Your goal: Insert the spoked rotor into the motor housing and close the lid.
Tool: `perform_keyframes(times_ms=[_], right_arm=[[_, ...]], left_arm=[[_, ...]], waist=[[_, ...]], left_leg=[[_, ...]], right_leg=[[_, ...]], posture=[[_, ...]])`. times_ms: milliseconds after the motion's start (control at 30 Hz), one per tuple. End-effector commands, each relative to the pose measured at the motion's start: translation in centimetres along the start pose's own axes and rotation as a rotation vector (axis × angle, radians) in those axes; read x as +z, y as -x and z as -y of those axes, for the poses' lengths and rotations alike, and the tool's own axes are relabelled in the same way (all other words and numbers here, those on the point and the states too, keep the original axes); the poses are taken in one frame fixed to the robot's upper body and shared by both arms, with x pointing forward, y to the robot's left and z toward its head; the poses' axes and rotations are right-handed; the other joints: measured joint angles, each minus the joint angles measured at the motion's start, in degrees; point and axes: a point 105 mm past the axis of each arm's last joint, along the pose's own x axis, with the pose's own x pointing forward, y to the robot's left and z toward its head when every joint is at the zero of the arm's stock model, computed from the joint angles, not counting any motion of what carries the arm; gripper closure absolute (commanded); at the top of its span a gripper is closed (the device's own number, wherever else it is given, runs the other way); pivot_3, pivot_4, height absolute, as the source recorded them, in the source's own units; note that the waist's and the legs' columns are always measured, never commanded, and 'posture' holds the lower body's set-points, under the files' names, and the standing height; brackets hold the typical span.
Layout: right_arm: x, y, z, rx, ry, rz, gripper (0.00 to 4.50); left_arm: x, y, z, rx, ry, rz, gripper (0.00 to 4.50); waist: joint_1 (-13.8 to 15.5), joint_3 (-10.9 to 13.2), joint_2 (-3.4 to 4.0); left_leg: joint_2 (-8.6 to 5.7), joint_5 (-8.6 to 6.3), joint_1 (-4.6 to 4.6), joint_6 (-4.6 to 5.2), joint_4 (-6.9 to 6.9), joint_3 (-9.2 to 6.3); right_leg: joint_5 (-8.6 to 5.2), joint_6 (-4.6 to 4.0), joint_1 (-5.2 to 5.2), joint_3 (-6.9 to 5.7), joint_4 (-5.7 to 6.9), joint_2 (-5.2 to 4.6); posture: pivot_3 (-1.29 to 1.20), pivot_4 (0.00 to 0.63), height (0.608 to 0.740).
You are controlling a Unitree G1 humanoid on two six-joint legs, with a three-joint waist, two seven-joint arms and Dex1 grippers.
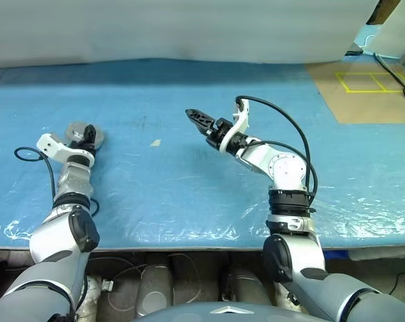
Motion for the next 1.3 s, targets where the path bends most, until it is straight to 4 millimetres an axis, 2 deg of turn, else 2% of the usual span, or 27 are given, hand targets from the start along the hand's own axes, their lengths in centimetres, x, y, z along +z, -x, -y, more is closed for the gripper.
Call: perform_keyframes(times_ms=[33, 233, 333, 433, 500, 567, 667, 733, 800, 867, 900, 1000, 1033, 1133, 1233, 1300], right_arm=[[0.4, 0.1, -1.1, 0.033, 0.04, 0.013, 0.73], [0.2, 0.0, -1.2, 0.041, 0.054, 0.005, 0.73], [0.2, -0.1, -1.4, 0.051, 0.057, 0.002, 0.73], [0.4, -0.1, -1.5, 0.059, 0.071, 0.01, 0.73], [1.0, 0.0, -1.6, 0.058, 0.12, 0.037, 0.73], [2.0, 0.3, -1.6, 0.045, 0.219, 0.082, 0.73], [2.8, 0.9, -1.8, 0.032, 0.399, 0.113, 0.73], [3.4, 1.2, -1.7, 0.014, 0.505, 0.134, 0.73], [4.0, 1.7, -1.5, -0.015, 0.646, 0.146, 0.73], [4.3, 2.1, -1.5, -0.02, 0.746, 0.138, 0.73], [4.2, 2.3, -1.4, -0.02, 0.787, 0.126, 0.73], [2.7, 3.4, -1.2, -0.002, 0.984, 0.031, 0.73], [2.0, 3.8, -0.9, -0.001, 1.05, -0.007, 0.73], [0.8, 4.7, -0.6, 0.01, 1.123, -0.055, 0.73], [0.1, 5.4, -0.1, -0.006, 1.139, -0.073, 0.73], [-0.1, 5.7, 0.2, -0.025, 1.131, -0.077, 0.73]], left_arm=[[5.0, 0.1, -1.7, 0.06, -0.075, 0.117, 0.05], [11.2, 2.0, -5.1, 0.19, -0.154, 0.267, 0.05], [13.9, 2.7, -5.9, 0.219, -0.183, 0.322, 0.05], [16.7, 2.8, -4.7, 0.166, -0.198, 0.381, 0.05], [17.7, 2.2, -2.1, 0.033, -0.215, 0.386, 0.05], [17.7, 1.3, 1.0, -0.121, -0.239, 0.357, 0.05], [15.6, 0.5, 8.1, -0.448, -0.302, 0.276, 0.05], [13.3, 0.7, 11.2, -0.59, -0.344, 0.205, 0.05], [9.6, 1.9, 14.9, -0.779, -0.419, 0.11, 0.05], [7.0, 3.5, 17.5, -0.929, -0.441, 0.041, 0.05], [6.0, 4.3, 18.3, -0.988, -0.446, 0.0, 0.05], [1.2, 7.8, 20.3, -1.222, -0.503, -0.189, 0.05], [0.0, 8.5, 20.5, -1.254, -0.486, -0.231, 0.21], [-1.4, 9.7, 20.5, -1.284, -0.459, -0.285, 0.91], [-2.4, 11.3, 21.0, -1.305, -0.331, -0.295, 0.91], [-2.6, 12.1, 21.3, -1.308, -0.315, -0.264, 0.91]], waist=[[-0.3, 0.0, 0.0], [-0.1, 0.0, 0.0], [0.0, 0.0, 0.0], [0.1, 0.0, -0.01], [0.3, 0.0, -0.02], [0.5, 0.0, -0.02], [0.7, 0.0, -0.03], [0.7, 0.0, -0.02], [0.5, 0.0, -0.02], [0.2, 0.0, -0.03], [-0.1, 0.0, -0.03], [-0.7, 0.0, -0.04], [-0.8, 0.0, -0.03], [-0.9, 0.0, -0.01], [-1.1, 0.0, 0.0], [-1.0, 0.0, 0.0]], left_leg=[[0.02, 0.0, 0.05, 0.0, 0.0, 0.01], [0.03, 0.0, 0.05, -0.01, -0.06, 0.01], [0.03, 0.0, 0.07, -0.01, -0.05, 0.01], [0.04, 0.0, 0.11, -0.01, -0.04, 0.0], [0.03, 0.0, 0.17, -0.02, -0.04, 0.0], [0.02, 0.0, 0.19, -0.03, -0.04, 0.01], [0.0, 0.02, 0.18, -0.07, -0.04, 0.06], [-0.03, 0.02, 0.21, -0.07, -0.03, 0.09], [-0.03, 0.03, 0.21, -0.07, -0.03, 0.12], [-0.04, 0.03, 0.18, -0.06, -0.03, 0.14], [-0.05, 0.03, 0.16, -0.06, -0.03, 0.15], [0.1, 0.04, -0.01, -0.04, -0.04, 0.17], [0.13, 0.04, 0.0, -0.04, -0.05, 0.17], [0.12, 0.03, 0.09, -0.04, -0.06, 0.17], [0.12, 0.02, 0.29, -0.02, -0.01, 0.2], [0.11, 0.02, 0.39, -0.01, 0.05, 0.25]], right_leg=[[0.0, -0.01, 0.01, 0.02, 0.01, 0.01], [0.01, -0.03, -0.02, 0.0, -0.02, 0.01], [0.01, -0.03, 0.0, 0.0, -0.02, 0.0], [0.01, -0.03, 0.04, -0.03, 0.01, -0.02], [0.01, -0.03, 0.08, -0.02, 0.02, -0.04], [0.01, -0.03, 0.1, -0.02, 0.02, -0.06], [0.01, -0.03, 0.12, -0.03, 0.02, -0.11], [0.02, -0.04, 0.15, -0.03, 0.03, -0.13], [0.03, -0.06, 0.16, 0.0, 0.01, -0.13], [0.03, -0.06, 0.14, 0.01, -0.01, -0.13], [0.03, -0.07, 0.13, 0.03, -0.03, -0.12], [0.05, -0.14, -0.09, 0.05, 0.02, 0.06], [0.03, -0.17, -0.09, 0.05, 0.02, 0.09], [0.02, -0.18, -0.01, 0.05, 0.0, 0.09], [0.04, -0.22, 0.13, 0.11, 0.02, 0.07], [0.04, -0.27, 0.24, 0.16, 0.01, 0.02]], posture=[[0.0, 0.15, 0.74], [0.0, 0.15, 0.74], [0.0, 0.15, 0.74], [0.0, 0.15, 0.74], [0.0, 0.15, 0.74], [0.0, 0.15, 0.74], [0.0, 0.15, 0.74], [0.0, 0.15, 0.74], [0.0, 0.15, 0.74], [0.0, 0.15, 0.74], [0.0, 0.15, 0.74], [0.0, 0.15, 0.74], [0.0, 0.15, 0.74], [0.0, 0.15, 0.74], [0.0, 0.15, 0.74], [0.0, 0.15, 0.74]])
